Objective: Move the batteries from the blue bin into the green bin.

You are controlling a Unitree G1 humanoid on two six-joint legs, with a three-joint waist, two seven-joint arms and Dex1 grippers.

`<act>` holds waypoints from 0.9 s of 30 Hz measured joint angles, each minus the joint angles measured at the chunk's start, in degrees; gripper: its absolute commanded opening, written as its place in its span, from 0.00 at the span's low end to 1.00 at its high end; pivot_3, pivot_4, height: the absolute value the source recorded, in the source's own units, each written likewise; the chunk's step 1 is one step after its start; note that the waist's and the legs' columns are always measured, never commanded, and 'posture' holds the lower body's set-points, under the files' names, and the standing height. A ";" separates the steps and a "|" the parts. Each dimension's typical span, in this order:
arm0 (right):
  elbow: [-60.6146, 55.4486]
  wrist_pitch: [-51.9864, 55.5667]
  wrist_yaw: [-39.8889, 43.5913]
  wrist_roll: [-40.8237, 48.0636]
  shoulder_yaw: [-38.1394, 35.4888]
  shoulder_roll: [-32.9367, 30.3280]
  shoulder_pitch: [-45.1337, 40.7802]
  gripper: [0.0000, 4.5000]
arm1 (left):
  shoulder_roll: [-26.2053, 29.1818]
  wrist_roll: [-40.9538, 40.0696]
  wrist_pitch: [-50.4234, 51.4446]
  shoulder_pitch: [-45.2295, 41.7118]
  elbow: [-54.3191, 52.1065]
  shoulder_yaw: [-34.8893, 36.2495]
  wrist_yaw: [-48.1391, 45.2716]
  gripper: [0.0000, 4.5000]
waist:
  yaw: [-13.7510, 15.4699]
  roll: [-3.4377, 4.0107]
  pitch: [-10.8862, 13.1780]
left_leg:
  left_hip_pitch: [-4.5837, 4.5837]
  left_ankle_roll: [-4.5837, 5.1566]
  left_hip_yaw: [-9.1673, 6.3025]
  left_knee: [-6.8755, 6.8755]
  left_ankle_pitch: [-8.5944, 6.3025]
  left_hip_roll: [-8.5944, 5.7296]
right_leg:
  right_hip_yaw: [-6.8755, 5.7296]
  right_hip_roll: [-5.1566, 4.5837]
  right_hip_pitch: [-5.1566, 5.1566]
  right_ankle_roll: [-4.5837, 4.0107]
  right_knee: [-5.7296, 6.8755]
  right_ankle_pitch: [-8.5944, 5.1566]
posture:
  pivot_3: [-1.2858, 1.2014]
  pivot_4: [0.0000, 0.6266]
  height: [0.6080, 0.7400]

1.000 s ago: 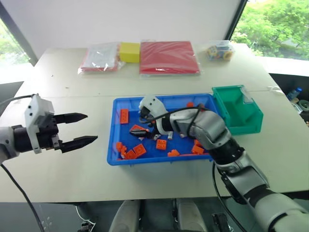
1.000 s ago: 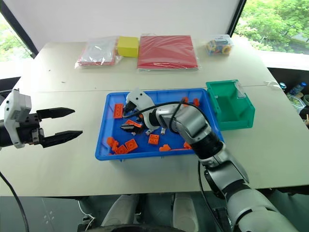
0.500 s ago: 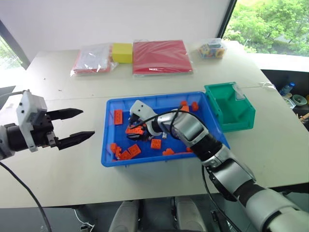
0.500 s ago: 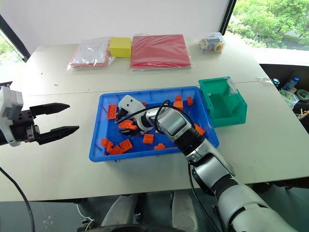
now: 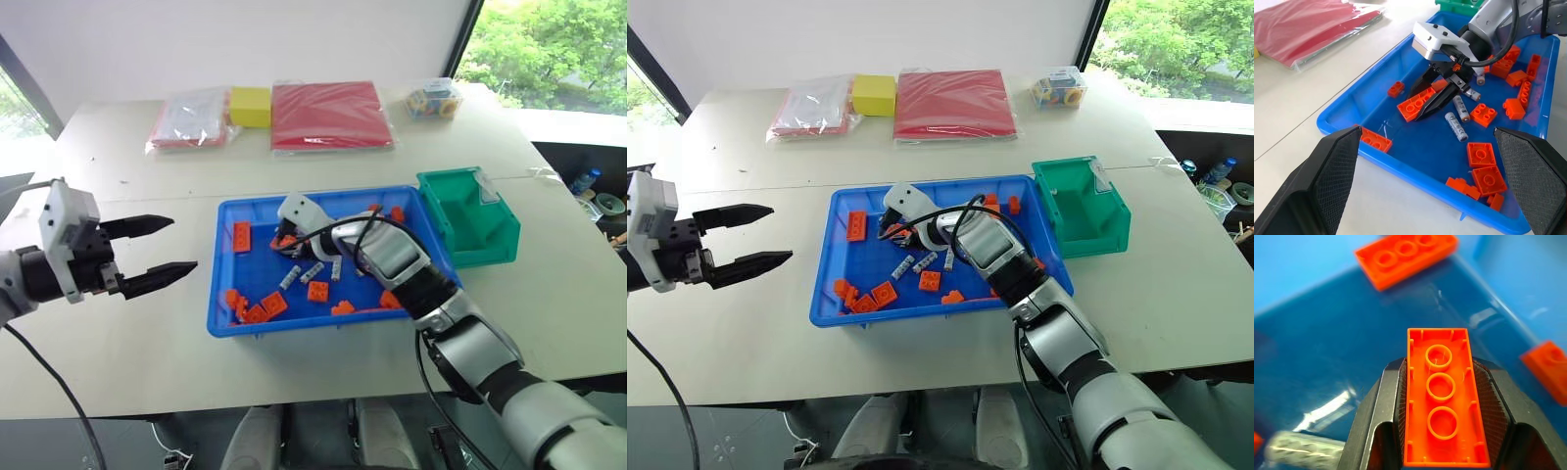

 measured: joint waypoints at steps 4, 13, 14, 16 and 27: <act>-0.02 -5.06 1.41 -1.66 -0.23 -0.84 0.99 0.69 | -0.44 0.10 -0.27 -0.63 0.54 -1.44 0.00 1.00 | -0.07 0.00 0.00 | -0.03 0.00 0.04 -0.01 0.00 0.01 | 0.05 0.02 0.10 0.00 0.04 0.00 | 0.52 0.24 0.97; -9.90 -18.42 21.99 3.09 -3.83 -8.20 1.15 0.69 | -0.51 0.15 -0.48 -1.79 0.66 -2.23 0.09 1.00 | 0.14 -0.01 0.01 | -0.03 0.00 0.04 0.03 0.00 0.01 | 0.03 0.02 0.19 0.01 0.02 0.00 | 0.52 0.24 0.97; -10.25 -20.27 24.90 3.13 -3.39 -9.00 1.16 0.69 | -0.52 0.15 -0.47 -1.87 0.66 -2.51 0.13 1.00 | 0.11 -0.01 0.01 | -0.03 0.00 0.04 0.03 0.00 0.01 | 0.03 0.02 0.19 0.01 0.02 0.00 | 0.52 0.24 0.97; -9.99 -22.97 28.99 2.79 -2.04 -9.64 1.32 0.69 | -0.57 0.14 -0.47 -1.97 0.66 -2.87 0.26 1.00 | 0.02 -0.02 0.00 | -0.02 0.00 0.04 0.02 0.00 0.02 | 0.03 0.04 0.18 0.01 0.03 0.00 | 0.52 0.24 0.97; 3.02 -37.55 31.26 -5.88 1.47 -6.71 1.63 0.69 | -0.57 -0.86 0.26 -1.42 -0.69 -3.00 0.12 1.00 | 0.12 -0.02 0.01 | -0.03 -0.03 0.05 0.03 0.02 0.03 | 0.05 0.04 0.16 0.01 0.04 0.00 | 0.52 0.24 0.97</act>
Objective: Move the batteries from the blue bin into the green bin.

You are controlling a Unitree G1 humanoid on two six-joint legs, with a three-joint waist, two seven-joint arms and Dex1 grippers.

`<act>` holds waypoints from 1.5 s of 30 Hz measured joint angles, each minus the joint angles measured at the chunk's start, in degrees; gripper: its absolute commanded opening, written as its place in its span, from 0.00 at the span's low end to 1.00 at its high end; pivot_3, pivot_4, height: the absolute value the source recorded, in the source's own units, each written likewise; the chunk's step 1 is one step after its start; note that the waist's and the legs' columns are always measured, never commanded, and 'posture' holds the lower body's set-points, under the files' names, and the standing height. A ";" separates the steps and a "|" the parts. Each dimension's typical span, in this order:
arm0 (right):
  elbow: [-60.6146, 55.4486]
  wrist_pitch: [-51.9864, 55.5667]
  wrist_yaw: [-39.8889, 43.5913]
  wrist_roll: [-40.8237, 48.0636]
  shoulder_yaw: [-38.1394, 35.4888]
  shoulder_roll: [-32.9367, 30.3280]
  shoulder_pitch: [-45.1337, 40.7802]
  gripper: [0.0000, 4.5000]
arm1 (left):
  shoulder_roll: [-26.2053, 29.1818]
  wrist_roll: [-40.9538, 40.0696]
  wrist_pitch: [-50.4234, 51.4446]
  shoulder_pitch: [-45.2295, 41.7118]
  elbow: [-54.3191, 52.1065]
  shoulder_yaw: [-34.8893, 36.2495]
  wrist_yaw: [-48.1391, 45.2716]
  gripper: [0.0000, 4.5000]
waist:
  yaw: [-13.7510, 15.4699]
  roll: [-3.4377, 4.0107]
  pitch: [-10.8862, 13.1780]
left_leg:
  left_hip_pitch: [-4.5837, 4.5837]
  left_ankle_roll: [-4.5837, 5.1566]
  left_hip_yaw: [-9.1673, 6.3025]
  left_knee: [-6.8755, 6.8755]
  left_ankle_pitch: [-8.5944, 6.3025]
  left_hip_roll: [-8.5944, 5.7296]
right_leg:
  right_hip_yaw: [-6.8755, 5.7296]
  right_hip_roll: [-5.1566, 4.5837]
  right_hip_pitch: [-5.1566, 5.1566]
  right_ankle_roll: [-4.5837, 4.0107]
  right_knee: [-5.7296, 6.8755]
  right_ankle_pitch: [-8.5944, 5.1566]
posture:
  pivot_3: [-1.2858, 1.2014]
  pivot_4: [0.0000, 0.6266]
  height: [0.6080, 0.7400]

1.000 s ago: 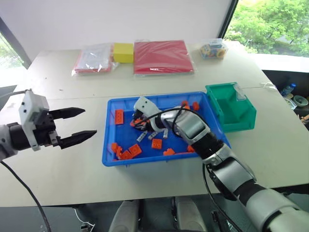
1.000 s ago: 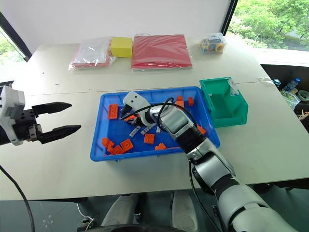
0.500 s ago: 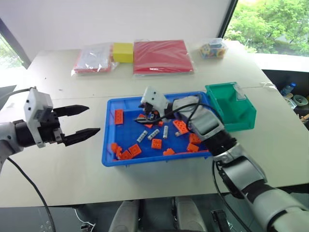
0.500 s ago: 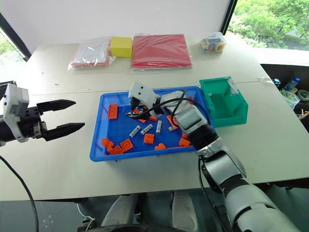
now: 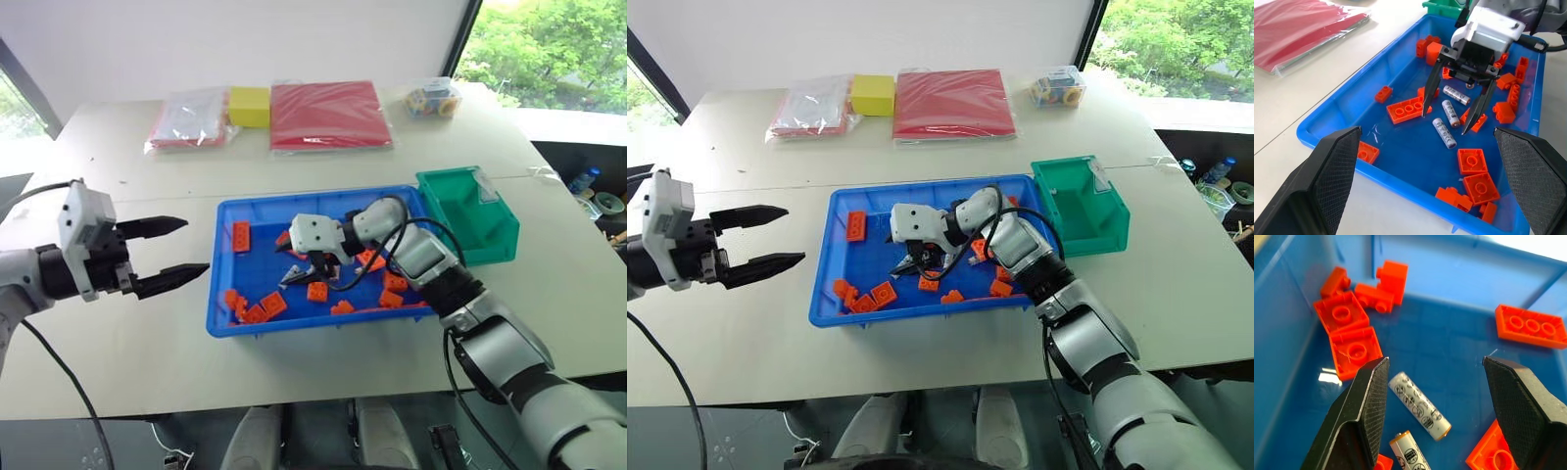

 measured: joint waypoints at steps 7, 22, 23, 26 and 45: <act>6.53 -9.81 0.02 -4.62 1.75 0.35 0.12 0.69 | 0.05 -0.57 0.73 -0.09 -0.21 0.01 0.44 1.00 | -0.07 0.00 0.00 | 0.01 -0.01 0.00 0.00 0.01 0.00 | 0.00 0.01 0.02 0.00 0.00 0.00 | 0.52 0.24 0.97; -16.61 11.57 -2.46 2.36 -8.44 -2.46 7.04 0.01 | 0.05 -1.24 1.18 -4.49 -0.09 -1.62 1.57 1.00 | 0.76 0.01 0.04 | -0.02 -0.03 -0.03 0.05 0.02 -0.01 | 0.01 0.00 0.03 0.00 0.01 0.00 | 0.52 0.24 0.97; -20.15 15.53 -3.77 3.95 -11.78 -3.64 6.97 0.01 | 0.05 -1.23 1.18 -4.69 -0.05 -1.84 1.58 1.00 | 1.17 0.00 0.03 | -0.02 -0.03 -0.03 0.06 0.01 -0.02 | 0.01 -0.01 0.03 0.00 0.00 0.00 | 0.52 0.24 0.97; -29.39 27.79 -9.95 7.78 -23.41 -9.48 6.53 0.01 | 0.01 -1.18 1.18 -5.15 0.14 -2.76 1.57 1.00 | 1.77 -0.01 0.03 | -0.02 -0.02 -0.03 0.04 0.01 -0.02 | 0.01 -0.03 0.06 -0.01 -0.05 0.00 | 0.52 0.24 0.97; -30.19 32.64 -28.93 7.64 -36.55 -19.63 19.14 0.67 | -1.18 0.07 0.71 -11.80 4.16 -7.54 1.31 1.00 | 1.08 0.04 0.09 | 0.02 0.07 0.29 0.05 0.00 0.08 | 0.08 -0.04 0.11 0.02 -0.15 0.01 | 0.52 0.24 0.97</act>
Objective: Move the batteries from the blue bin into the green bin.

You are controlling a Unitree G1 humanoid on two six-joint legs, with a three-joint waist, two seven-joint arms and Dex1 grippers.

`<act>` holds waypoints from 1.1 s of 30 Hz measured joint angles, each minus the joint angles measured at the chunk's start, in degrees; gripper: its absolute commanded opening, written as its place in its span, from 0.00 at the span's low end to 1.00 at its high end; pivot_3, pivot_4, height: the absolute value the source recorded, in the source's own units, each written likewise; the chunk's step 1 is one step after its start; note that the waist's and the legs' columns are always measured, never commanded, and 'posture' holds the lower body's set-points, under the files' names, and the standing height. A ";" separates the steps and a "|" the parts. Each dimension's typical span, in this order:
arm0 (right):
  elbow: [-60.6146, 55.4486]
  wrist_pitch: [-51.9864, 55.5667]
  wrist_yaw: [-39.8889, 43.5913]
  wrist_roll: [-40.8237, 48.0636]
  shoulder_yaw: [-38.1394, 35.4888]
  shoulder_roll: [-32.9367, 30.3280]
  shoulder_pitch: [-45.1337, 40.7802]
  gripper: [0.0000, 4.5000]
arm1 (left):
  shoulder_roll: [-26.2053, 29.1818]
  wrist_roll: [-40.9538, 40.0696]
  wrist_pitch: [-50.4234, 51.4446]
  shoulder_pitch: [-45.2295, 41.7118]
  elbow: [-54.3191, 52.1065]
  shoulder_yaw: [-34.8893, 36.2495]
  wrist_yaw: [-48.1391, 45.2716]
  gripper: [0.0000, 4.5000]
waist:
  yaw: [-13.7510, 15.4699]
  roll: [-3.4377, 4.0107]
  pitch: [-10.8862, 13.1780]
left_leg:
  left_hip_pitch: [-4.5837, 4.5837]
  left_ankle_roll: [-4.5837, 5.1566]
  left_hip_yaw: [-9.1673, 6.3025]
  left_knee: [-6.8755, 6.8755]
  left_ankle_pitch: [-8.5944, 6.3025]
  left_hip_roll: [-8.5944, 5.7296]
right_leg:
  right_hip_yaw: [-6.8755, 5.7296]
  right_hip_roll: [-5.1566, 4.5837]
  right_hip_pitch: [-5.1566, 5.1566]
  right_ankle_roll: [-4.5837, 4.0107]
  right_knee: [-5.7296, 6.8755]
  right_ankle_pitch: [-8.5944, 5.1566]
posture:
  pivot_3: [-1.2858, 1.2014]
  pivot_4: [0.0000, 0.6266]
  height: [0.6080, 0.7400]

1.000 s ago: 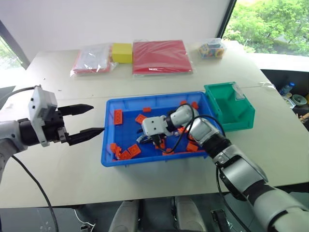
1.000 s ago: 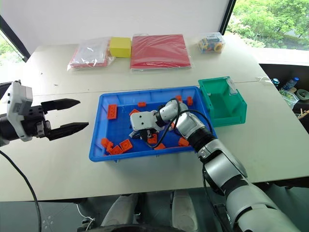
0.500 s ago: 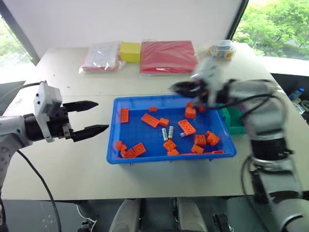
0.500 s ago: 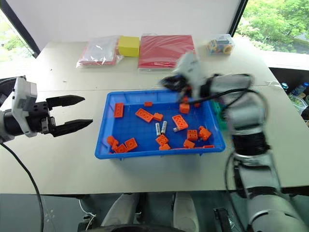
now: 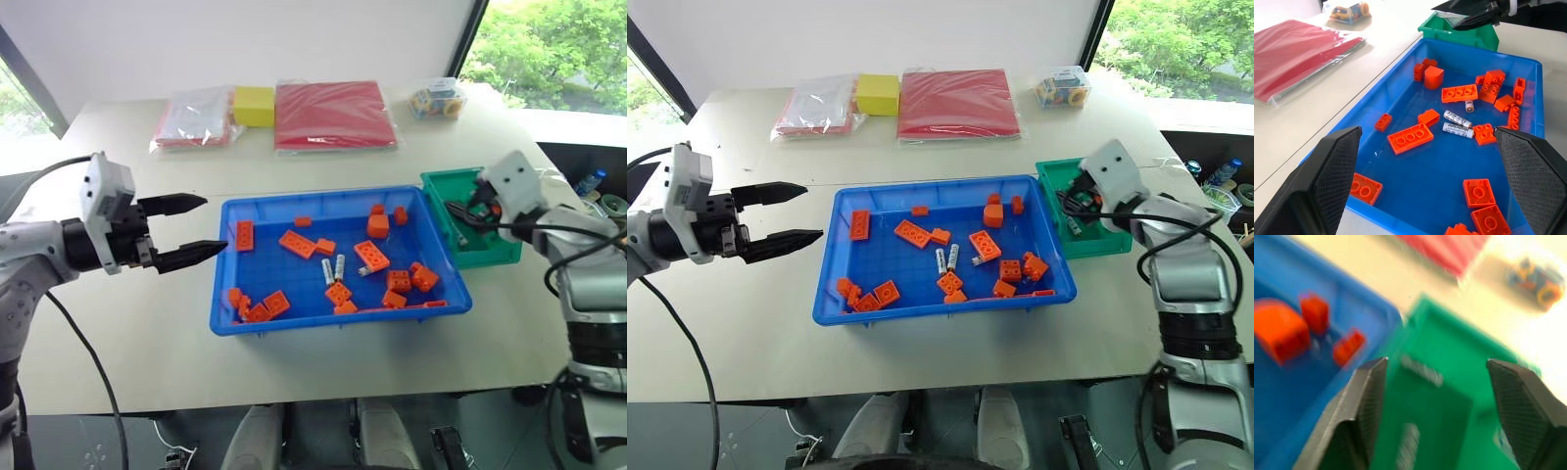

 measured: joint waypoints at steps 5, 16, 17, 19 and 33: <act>-11.81 10.00 4.25 9.47 6.85 4.45 -3.41 0.67 | -0.14 0.15 0.00 -0.05 -0.01 -0.12 0.13 1.00 | 0.53 -0.06 -0.01 | -0.01 0.01 -0.18 0.01 -0.01 -0.01 | -0.03 0.02 0.09 0.00 -0.04 0.00 | 0.52 0.24 0.97; -12.25 25.10 0.61 10.77 21.24 8.00 1.30 0.67 | -0.17 -0.47 0.23 2.56 -1.78 0.56 0.33 1.00 | 0.29 -0.11 0.00 | -0.02 0.01 -0.25 0.06 -0.01 -0.08 | -0.02 -0.06 0.09 -0.01 -0.05 -0.01 | 0.52 0.24 0.97; -11.55 25.56 0.27 10.79 21.46 8.70 1.25 0.67 | -0.17 -0.52 0.23 2.56 -1.83 0.57 0.37 1.00 | 0.26 -0.11 0.00 | -0.02 0.01 -0.24 0.05 -0.01 -0.08 | -0.02 -0.04 0.09 -0.01 -0.04 -0.01 | 0.52 0.24 0.97; -10.05 25.55 -0.10 10.80 21.71 9.93 0.90 0.67 | -0.16 -0.55 0.26 2.59 -1.86 0.59 0.57 1.00 | 0.30 -0.11 0.00 | -0.02 0.01 -0.24 0.05 -0.01 -0.09 | -0.03 -0.03 0.09 -0.01 -0.04 -0.01 | 0.52 0.24 0.97; -7.38 23.28 -0.74 9.59 26.04 11.48 -0.56 0.67 | -0.15 -0.53 0.23 2.54 -1.88 0.76 0.82 1.00 | 0.42 -0.15 -0.03 | 0.02 0.01 -0.24 0.07 -0.01 -0.10 | -0.07 -0.01 0.13 0.00 -0.04 0.00 | 0.52 0.24 0.97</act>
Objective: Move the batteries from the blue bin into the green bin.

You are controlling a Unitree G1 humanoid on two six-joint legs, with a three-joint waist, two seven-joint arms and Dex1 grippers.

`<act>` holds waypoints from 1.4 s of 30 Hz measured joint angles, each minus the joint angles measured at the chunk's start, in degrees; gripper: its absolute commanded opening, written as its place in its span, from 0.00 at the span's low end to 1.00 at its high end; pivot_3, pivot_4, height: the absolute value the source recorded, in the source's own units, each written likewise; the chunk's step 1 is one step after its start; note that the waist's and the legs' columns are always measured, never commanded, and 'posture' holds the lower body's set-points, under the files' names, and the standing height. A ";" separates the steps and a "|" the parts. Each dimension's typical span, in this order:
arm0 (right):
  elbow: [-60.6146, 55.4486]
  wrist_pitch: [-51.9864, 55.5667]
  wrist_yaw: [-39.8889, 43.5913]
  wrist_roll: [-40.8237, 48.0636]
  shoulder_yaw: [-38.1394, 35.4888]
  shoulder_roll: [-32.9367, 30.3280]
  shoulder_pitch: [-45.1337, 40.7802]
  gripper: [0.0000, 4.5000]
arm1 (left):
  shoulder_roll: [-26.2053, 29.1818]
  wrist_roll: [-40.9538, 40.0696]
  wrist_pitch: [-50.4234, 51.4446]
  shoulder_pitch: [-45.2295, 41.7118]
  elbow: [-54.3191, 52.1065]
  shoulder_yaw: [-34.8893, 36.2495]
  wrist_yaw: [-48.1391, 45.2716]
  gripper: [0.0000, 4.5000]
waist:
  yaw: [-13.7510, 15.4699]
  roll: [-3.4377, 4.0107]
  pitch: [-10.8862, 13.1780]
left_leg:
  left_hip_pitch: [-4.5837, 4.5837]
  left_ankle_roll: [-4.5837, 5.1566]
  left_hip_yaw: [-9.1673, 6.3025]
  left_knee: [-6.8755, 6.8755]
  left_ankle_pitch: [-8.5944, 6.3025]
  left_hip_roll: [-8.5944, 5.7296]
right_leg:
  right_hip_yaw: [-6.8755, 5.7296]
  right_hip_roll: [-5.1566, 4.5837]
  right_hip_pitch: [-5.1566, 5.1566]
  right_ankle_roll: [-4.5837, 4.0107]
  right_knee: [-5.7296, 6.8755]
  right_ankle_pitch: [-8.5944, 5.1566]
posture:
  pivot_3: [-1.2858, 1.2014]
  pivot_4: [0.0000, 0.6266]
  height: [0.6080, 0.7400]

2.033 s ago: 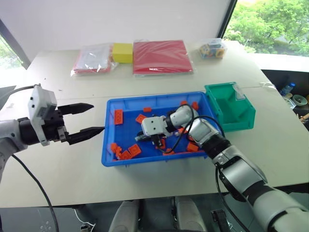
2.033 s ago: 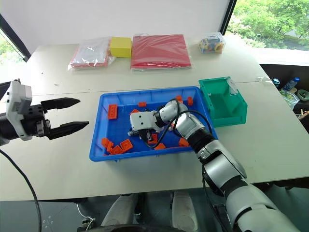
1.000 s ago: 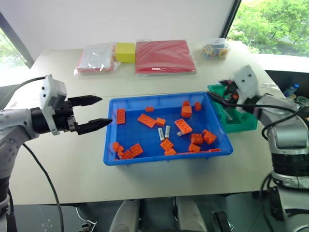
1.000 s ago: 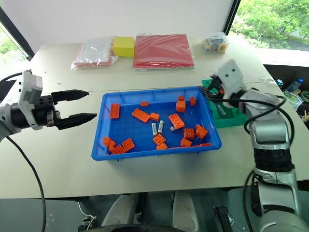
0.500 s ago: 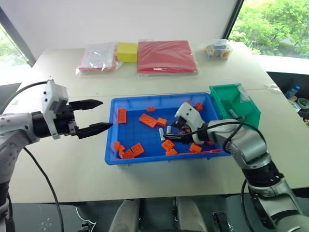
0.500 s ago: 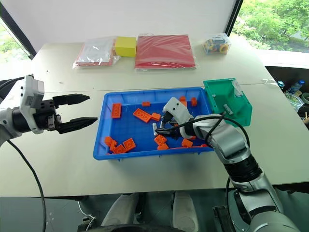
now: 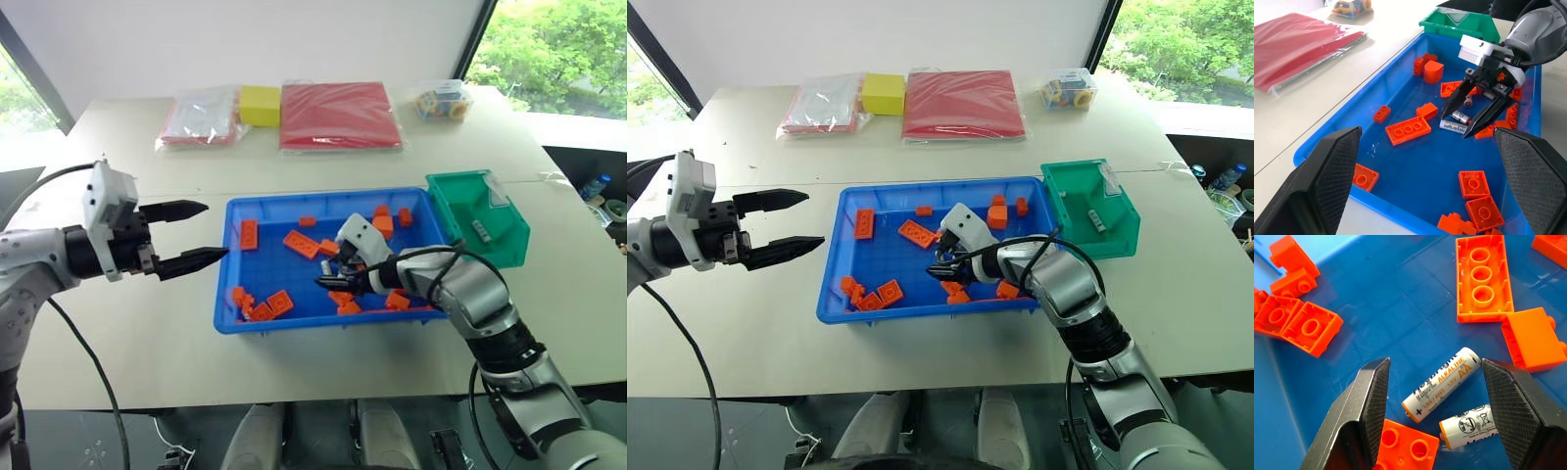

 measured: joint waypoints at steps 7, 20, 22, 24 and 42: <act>1.49 -1.57 0.32 -3.43 5.28 -1.01 -3.04 0.39 | 0.03 0.13 -0.21 -0.94 0.68 -0.03 -0.13 1.00 | -0.01 -0.06 -0.03 | 0.19 0.00 -0.01 0.00 0.00 0.00 | -0.01 0.00 0.18 0.00 -0.01 0.00 | 0.52 0.24 0.97; -2.02 8.26 -0.31 1.88 -7.55 -0.79 -7.45 0.02 | -0.03 0.66 -0.32 -2.69 1.76 -0.24 0.00 1.00 | 0.14 0.02 0.06 | 0.02 0.00 -0.01 0.04 0.00 -0.01 | 0.00 0.01 0.05 0.01 0.00 0.00 | 0.52 0.24 0.97; -3.18 10.88 -1.24 3.41 -16.19 -4.50 -10.91 0.02 | -0.14 0.84 -0.41 -2.66 1.71 -0.33 -0.07 1.00 | 0.53 -0.01 0.04 | 0.02 0.00 -0.06 0.01 -0.01 -0.03 | -0.04 -0.01 0.09 0.00 -0.05 0.00 | 0.52 0.24 0.97; -2.88 10.04 -1.69 2.95 -20.82 -10.50 -10.50 0.02 | -0.39 1.22 -0.59 -2.72 1.79 -0.55 -0.11 1.00 | 1.07 -0.07 0.00 | 0.02 0.01 -0.08 -0.03 -0.03 -0.04 | -0.09 -0.02 0.12 0.00 -0.16 0.00 | 0.52 0.24 0.97; 5.77 -4.07 -7.49 -2.22 -24.66 -15.76 0.49 0.86 | -1.83 2.69 -2.43 -6.86 4.55 -4.51 -1.57 1.00 | 0.06 0.01 0.05 | 0.03 0.07 0.15 0.01 -0.03 0.01 | 0.01 -0.04 0.08 0.02 -0.08 0.00 | 0.52 0.24 0.97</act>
